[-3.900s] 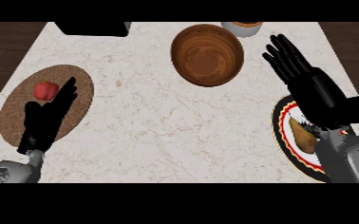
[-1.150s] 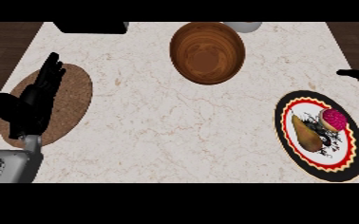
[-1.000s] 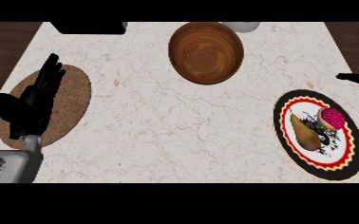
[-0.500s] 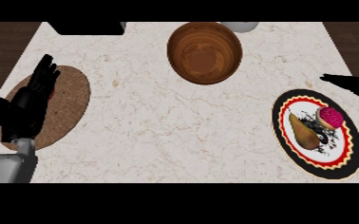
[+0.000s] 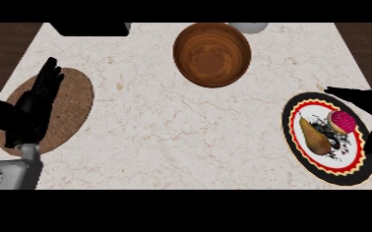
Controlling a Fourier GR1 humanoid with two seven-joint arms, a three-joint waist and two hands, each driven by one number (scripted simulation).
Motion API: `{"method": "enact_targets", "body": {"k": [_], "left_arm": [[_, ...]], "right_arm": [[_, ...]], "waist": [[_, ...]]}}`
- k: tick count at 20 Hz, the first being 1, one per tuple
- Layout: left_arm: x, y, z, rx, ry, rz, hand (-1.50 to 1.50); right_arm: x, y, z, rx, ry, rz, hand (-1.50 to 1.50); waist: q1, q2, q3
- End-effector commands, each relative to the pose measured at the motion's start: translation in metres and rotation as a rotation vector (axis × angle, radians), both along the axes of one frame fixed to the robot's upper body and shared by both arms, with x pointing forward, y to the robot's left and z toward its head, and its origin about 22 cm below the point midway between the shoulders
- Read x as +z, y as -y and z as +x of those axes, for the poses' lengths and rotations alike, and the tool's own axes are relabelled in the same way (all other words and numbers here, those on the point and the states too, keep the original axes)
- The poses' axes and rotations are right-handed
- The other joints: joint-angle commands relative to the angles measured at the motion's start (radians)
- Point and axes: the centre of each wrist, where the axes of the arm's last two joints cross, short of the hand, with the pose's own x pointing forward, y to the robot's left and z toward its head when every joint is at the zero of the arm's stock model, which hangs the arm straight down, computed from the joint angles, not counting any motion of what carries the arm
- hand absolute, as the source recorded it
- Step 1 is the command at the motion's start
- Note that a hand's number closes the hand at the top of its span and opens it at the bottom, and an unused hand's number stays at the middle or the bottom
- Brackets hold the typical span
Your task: Pick the cupcake from the plate and place it in the bowl
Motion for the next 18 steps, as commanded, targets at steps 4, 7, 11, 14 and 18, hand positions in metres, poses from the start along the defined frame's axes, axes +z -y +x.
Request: {"method": "enact_targets", "body": {"k": [4, 7, 11, 14, 18], "left_arm": [[0.009, 0.008, 0.001, 0.002, -0.007, -0.002, 0.00], [-0.005, 0.008, 0.000, 0.011, -0.012, -0.006, 0.00], [0.002, -0.011, 0.015, 0.017, 0.011, -0.001, 0.00], [0.007, 0.009, 0.003, -0.010, -0.013, -0.002, 0.00], [0.014, -0.005, 0.009, 0.000, 0.007, 0.008, 0.00]], "right_arm": [[-0.034, 0.004, -0.016, -0.005, 0.019, -0.010, -1.50], [-0.027, 0.005, -0.008, -0.032, 0.019, -0.008, -1.50], [-0.034, -0.002, 0.001, -0.032, -0.012, -0.011, -1.50], [-0.049, -0.014, 0.004, -0.030, -0.114, 0.023, 1.50], [-0.063, -0.040, 0.011, 0.034, -0.052, 0.038, 1.50]], "waist": [[0.000, 0.001, 0.000], [0.000, 0.000, 0.000], [0.003, 0.002, 0.000], [0.011, 0.002, 0.001], [0.006, 0.002, 0.001]]}}
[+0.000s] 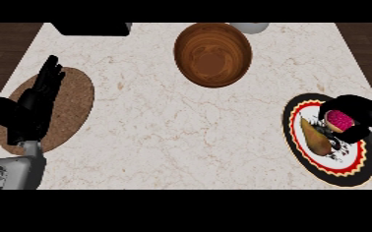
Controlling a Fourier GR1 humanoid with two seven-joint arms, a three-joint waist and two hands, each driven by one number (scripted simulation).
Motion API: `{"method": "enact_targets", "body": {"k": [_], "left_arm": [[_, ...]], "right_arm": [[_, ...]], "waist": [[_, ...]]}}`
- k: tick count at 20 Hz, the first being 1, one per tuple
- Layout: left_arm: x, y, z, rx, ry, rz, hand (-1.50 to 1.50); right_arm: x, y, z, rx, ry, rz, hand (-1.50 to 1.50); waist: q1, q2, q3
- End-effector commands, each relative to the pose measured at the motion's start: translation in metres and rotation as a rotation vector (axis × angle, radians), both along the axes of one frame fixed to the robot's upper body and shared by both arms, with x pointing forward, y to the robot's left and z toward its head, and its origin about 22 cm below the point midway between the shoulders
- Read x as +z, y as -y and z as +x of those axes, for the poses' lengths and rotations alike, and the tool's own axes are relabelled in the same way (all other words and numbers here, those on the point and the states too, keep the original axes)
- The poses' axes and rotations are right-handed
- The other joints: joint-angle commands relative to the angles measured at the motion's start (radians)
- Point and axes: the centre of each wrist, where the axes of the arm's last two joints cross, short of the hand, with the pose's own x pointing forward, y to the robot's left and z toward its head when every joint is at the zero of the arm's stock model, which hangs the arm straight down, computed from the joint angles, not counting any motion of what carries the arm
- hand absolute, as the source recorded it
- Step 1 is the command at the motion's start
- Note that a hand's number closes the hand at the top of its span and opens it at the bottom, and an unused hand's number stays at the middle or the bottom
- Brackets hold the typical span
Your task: Pick the cupcake from the plate and place it in the bowl
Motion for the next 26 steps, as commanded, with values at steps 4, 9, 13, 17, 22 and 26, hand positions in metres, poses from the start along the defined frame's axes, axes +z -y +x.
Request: {"method": "enact_targets", "body": {"k": [4, 9, 13, 17, 22, 26], "left_arm": [[-0.008, 0.008, -0.012, -0.004, -0.021, -0.012, 0.00], [-0.008, 0.010, -0.006, -0.007, -0.003, 0.001, 0.00], [0.003, 0.005, -0.005, 0.004, -0.005, -0.001, 0.00], [0.003, 0.008, 0.001, -0.045, -0.024, -0.006, 0.00], [-0.004, 0.020, 0.004, -0.089, -0.018, -0.001, 0.00], [0.000, 0.025, 0.011, -0.089, -0.026, -0.016, 0.00]], "right_arm": [[-0.030, -0.010, -0.008, 0.028, 0.024, 0.058, 1.50], [-0.031, -0.016, 0.002, -0.011, 0.096, 0.068, 1.50], [-0.004, 0.004, 0.004, -0.030, 0.238, 0.054, 1.50], [-0.024, -0.226, 0.064, 0.014, 0.272, 0.160, 1.50], [0.023, -0.320, 0.080, -0.049, 0.400, 0.132, 1.50], [0.083, -0.357, 0.088, -0.126, 0.626, 0.130, 1.50]], "waist": [[0.002, 0.001, 0.001], [0.009, 0.004, 0.002], [-0.006, -0.002, 0.001], [0.038, -0.009, -0.003], [0.088, -0.012, -0.004], [0.094, -0.021, -0.002]]}}
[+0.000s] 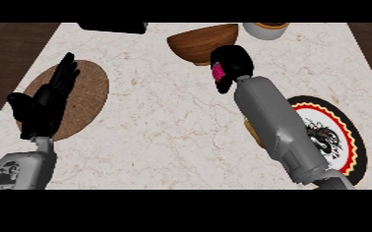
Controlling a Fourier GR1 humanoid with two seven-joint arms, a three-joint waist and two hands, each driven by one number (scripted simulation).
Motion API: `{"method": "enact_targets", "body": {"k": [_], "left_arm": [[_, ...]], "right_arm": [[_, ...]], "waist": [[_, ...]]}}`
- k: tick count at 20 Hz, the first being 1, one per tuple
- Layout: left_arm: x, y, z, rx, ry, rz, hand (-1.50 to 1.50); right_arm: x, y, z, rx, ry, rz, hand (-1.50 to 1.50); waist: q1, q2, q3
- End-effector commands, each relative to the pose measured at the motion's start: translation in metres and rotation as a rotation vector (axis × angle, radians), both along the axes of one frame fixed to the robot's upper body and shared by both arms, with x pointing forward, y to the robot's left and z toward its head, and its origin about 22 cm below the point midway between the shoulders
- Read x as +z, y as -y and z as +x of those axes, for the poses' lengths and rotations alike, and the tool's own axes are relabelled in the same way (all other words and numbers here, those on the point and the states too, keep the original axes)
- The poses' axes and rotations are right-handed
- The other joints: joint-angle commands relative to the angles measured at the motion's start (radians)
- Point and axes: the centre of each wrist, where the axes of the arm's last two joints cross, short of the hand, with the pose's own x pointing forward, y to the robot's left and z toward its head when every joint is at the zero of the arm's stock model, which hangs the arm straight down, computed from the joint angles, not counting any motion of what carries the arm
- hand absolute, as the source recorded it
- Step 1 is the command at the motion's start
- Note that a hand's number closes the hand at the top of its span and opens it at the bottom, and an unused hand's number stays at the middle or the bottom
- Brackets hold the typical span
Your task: Pick the cupcake from the plate and place it in the bowl
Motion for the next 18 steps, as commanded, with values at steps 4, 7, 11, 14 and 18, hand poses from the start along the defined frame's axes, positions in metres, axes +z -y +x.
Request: {"method": "enact_targets", "body": {"k": [4, 7, 11, 14, 18], "left_arm": [[-0.007, 0.007, 0.004, 0.006, -0.015, 0.005, 0.00], [-0.003, 0.006, 0.008, 0.001, -0.007, 0.001, 0.00], [-0.012, -0.016, -0.004, 0.048, 0.015, -0.001, 0.00], [-0.001, -0.008, 0.008, 0.062, 0.009, 0.007, 0.00], [0.014, -0.012, 0.004, 0.076, 0.013, 0.007, 0.00]], "right_arm": [[0.122, -0.085, -0.003, -0.173, 0.390, 0.129, 1.50], [0.133, -0.107, -0.021, -0.243, 0.412, 0.195, 1.50], [0.140, -0.134, -0.052, -0.311, 0.423, 0.209, 1.50], [0.158, -0.149, -0.060, -0.345, 0.422, 0.252, 1.50], [0.167, -0.138, -0.036, -0.329, 0.401, 0.298, 1.50]], "waist": [[-0.018, -0.008, 0.001], [-0.008, 0.001, 0.002], [-0.045, 0.004, 0.002], [-0.058, 0.013, 0.003], [-0.064, 0.017, 0.004]]}}
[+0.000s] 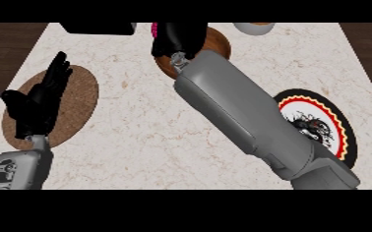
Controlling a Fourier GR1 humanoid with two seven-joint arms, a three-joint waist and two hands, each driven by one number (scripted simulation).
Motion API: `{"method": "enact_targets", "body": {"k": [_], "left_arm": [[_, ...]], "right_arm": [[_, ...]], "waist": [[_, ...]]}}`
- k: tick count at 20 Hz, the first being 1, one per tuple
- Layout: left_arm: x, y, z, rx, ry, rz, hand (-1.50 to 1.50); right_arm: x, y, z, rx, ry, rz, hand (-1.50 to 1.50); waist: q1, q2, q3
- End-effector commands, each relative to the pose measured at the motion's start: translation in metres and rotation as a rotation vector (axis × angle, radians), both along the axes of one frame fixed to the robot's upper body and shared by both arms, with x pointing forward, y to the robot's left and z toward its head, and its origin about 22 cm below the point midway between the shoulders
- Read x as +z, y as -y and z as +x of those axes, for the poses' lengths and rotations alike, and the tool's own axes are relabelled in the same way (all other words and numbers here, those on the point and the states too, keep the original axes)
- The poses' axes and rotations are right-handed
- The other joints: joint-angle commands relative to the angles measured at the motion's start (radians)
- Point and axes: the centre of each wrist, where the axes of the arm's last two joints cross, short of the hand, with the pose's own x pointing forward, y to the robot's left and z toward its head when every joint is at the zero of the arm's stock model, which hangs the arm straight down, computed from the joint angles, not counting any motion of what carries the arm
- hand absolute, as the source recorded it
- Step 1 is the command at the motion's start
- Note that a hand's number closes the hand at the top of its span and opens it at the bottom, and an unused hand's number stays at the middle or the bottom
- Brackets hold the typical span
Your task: Pick the cupcake from the plate and place it in the bowl
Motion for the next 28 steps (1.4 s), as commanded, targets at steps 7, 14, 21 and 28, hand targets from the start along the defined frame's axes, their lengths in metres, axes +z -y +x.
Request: {"method": "enact_targets", "body": {"k": [7, 14, 21, 28], "left_arm": [[-0.004, -0.001, -0.009, -0.002, 0.013, -0.014, 0.00], [0.007, -0.011, -0.003, -0.011, 0.019, -0.020, 0.00], [0.001, 0.010, -0.005, -0.015, 0.025, -0.002, 0.00], [0.013, -0.003, -0.006, -0.010, 0.019, 0.000, 0.00]], "right_arm": [[-0.050, 0.043, 0.040, -0.015, 0.001, 0.122, 1.50], [-0.053, 0.090, 0.074, -0.026, -0.001, 0.121, 1.50], [-0.089, 0.140, 0.084, -0.188, -0.300, 0.010, 1.50], [-0.117, 0.157, 0.079, -0.020, -0.342, 0.164, -1.50]], "waist": [[-0.008, 0.010, 0.001], [0.000, 0.014, 0.001], [0.010, 0.020, 0.001], [0.013, 0.018, 0.002]]}}
